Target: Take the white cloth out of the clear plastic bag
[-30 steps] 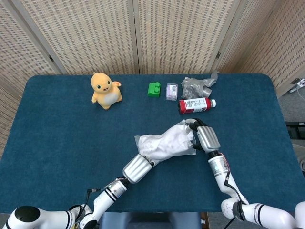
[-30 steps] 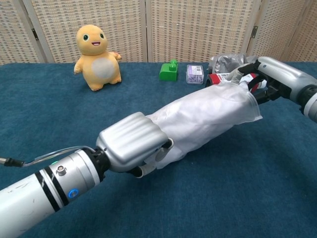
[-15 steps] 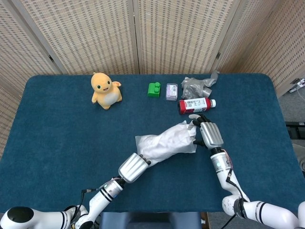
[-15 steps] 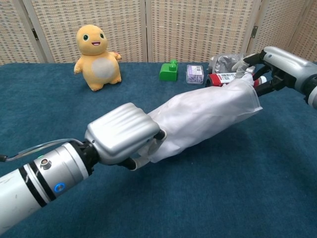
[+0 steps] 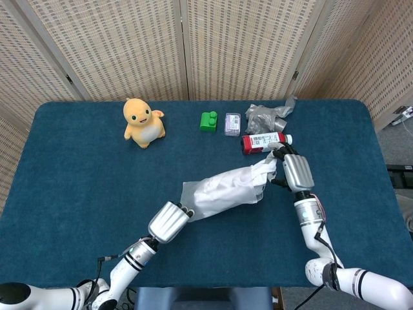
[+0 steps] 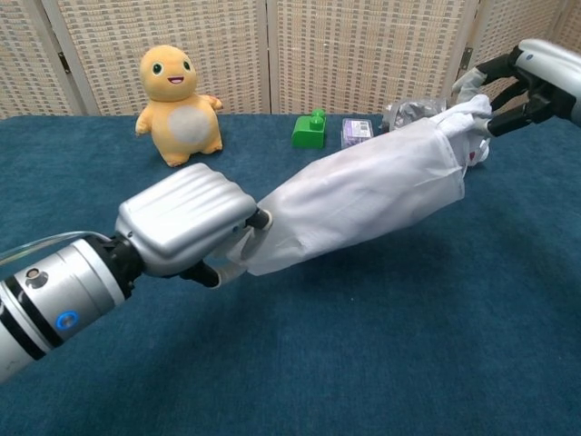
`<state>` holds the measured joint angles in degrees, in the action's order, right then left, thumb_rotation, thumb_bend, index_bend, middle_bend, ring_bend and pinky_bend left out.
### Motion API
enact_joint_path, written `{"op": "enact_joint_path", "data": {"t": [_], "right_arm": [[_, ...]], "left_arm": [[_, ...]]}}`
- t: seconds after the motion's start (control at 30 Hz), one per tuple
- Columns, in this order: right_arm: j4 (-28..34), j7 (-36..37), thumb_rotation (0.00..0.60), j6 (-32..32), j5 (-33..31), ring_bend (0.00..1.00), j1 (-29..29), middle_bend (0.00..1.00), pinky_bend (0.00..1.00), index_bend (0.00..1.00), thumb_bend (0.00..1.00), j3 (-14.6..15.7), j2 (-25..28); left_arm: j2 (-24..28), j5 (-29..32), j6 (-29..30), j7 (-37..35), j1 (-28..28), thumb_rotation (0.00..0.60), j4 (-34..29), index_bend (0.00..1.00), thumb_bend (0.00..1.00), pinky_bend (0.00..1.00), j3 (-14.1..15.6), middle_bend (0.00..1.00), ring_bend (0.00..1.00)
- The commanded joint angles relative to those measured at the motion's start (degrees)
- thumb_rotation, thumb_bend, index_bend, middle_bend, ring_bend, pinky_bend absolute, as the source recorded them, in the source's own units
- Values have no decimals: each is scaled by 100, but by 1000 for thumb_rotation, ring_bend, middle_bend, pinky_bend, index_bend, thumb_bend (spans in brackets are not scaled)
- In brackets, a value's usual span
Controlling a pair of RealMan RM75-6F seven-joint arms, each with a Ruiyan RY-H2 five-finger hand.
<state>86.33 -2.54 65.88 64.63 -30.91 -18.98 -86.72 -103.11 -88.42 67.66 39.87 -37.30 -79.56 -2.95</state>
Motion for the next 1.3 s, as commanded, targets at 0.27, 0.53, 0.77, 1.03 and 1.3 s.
{"op": "enact_joint_path", "data": {"t": [0.27,0.53,0.77,1.03,1.3], "right_arm": [[195,105,600,147,-115,127,94,249,283,730,681,-149,276],[359,188,600,266,-130,126,143,250,283,730,681,-254,484],[445,231,600,324,-154,127,154,250,283,730,681,-295,568],[503,252,600,371,-163,127,156,250,283,730,681,-307,623],[502,234,600,347,-175,127,125,251,283,730,680,-264,608]], "left_arm": [[186,66,149,-54,174,600,-77,611,381,846,-2,706,717],[516,89,372,-289,385,600,-76,611,381,846,10,706,718],[847,128,543,-456,579,600,-87,611,381,846,26,706,718],[1139,232,663,-642,779,600,-10,611,381,846,21,706,718],[1376,421,729,-779,955,600,38,611,381,846,-44,706,718]]}}
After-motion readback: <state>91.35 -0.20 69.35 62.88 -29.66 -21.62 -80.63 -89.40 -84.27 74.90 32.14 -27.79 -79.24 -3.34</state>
